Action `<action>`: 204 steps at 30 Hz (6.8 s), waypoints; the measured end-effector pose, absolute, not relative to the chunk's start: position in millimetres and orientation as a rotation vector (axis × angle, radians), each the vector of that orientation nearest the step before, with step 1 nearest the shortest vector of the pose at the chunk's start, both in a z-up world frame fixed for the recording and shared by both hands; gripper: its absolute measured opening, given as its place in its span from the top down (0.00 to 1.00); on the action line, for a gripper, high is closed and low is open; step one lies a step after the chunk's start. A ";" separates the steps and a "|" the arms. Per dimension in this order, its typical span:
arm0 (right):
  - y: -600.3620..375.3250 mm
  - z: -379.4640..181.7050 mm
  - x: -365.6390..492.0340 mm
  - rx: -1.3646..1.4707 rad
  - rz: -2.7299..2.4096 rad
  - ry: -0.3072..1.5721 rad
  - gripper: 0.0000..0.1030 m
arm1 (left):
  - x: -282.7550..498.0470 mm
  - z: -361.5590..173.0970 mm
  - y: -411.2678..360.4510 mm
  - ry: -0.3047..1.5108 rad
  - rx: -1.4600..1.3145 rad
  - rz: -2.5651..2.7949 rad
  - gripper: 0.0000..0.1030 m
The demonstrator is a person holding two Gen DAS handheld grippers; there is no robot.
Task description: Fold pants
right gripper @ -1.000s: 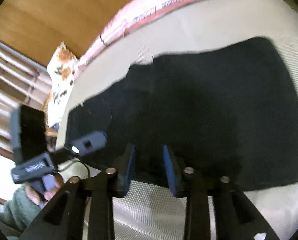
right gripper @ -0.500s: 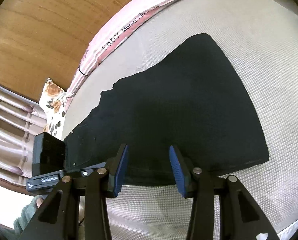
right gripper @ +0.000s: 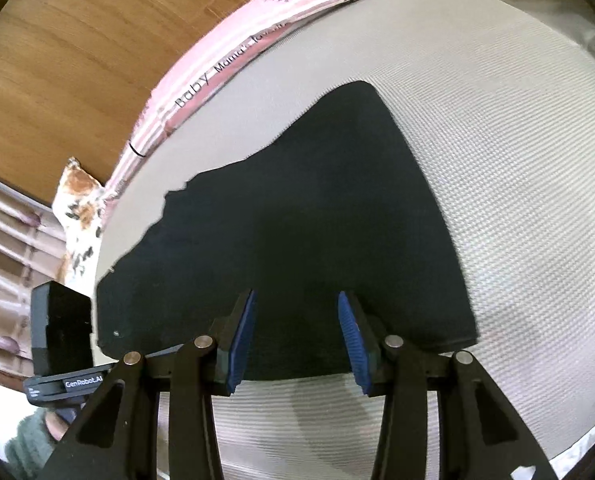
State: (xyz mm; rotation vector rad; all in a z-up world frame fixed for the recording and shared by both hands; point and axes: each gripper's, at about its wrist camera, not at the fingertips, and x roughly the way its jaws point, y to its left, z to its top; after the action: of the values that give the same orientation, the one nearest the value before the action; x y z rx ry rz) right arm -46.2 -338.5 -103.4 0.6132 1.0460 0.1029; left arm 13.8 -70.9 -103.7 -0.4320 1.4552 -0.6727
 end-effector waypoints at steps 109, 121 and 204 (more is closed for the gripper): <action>-130.7 -105.9 14.9 0.151 0.312 1.192 0.54 | -34.2 -132.7 236.7 0.909 -0.962 -0.220 0.53; -123.7 -107.3 14.6 0.150 0.302 1.187 0.52 | -26.7 -131.3 231.8 0.886 -0.959 -0.182 0.51; -333.6 -128.9 76.3 0.718 0.543 1.089 0.54 | 44.5 -74.4 -79.4 1.037 0.071 -0.427 0.42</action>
State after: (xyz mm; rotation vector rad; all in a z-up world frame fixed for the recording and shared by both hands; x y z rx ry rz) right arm 76.3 -333.6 -128.9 0.7179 1.0886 0.5429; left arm 44.5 -79.4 -74.4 0.0707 1.0374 -0.4273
